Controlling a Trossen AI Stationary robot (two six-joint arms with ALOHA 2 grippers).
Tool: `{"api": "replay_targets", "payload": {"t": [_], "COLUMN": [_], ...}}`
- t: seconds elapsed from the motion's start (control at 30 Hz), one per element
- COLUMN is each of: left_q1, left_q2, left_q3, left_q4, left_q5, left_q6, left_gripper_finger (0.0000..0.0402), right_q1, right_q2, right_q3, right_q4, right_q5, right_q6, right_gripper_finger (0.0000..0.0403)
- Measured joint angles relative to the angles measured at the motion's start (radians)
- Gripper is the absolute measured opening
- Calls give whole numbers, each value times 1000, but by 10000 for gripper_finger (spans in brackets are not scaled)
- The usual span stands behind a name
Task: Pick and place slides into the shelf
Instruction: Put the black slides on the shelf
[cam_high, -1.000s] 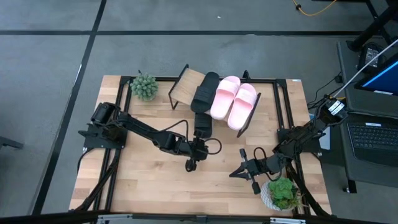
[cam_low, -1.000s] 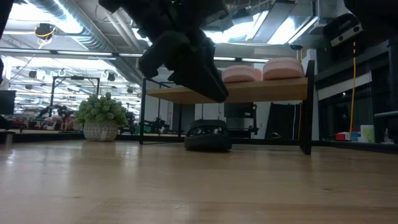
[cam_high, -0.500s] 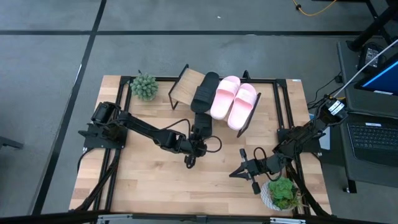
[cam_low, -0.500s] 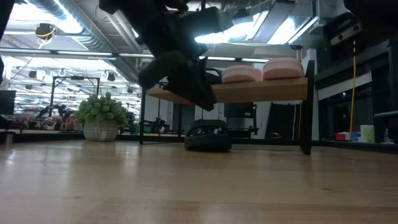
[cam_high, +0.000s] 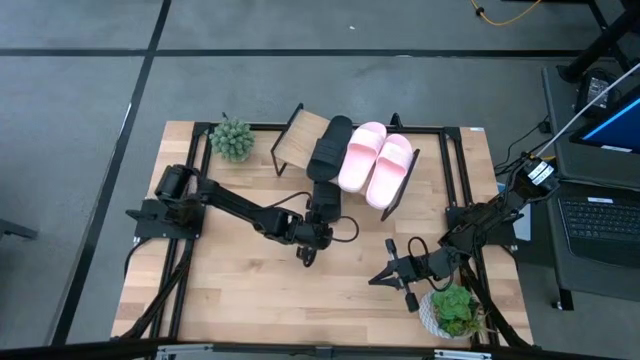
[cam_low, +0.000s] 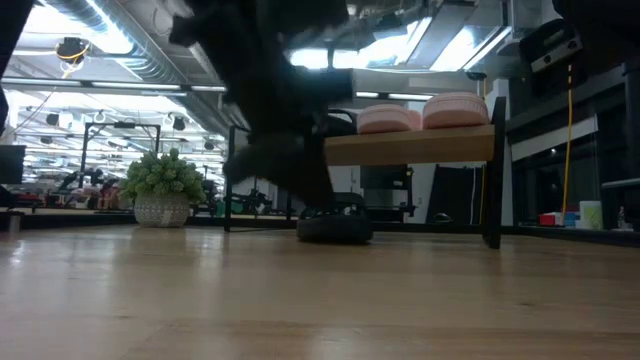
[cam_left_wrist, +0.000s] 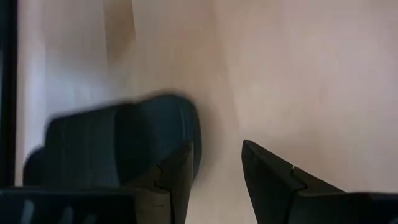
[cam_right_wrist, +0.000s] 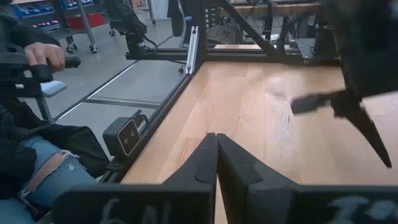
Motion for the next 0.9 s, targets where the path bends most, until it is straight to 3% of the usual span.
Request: {"api": "replay_targets", "payload": {"t": [0.13, 0.9], "left_q1": [21, 70], "left_q2": [43, 106], "left_q3": [-1, 0], "left_q4": [-2, 70], "left_q5": [-66, -68], "left_q6": [5, -26], "left_gripper_finger": [130, 130], "right_q1": [0, 0], "right_q2": [0, 0], "right_q3": [0, 1], "right_q4": [0, -5], "right_q5": [0, 0], "right_q6": [1, 0], "right_gripper_finger": [12, 12]}}
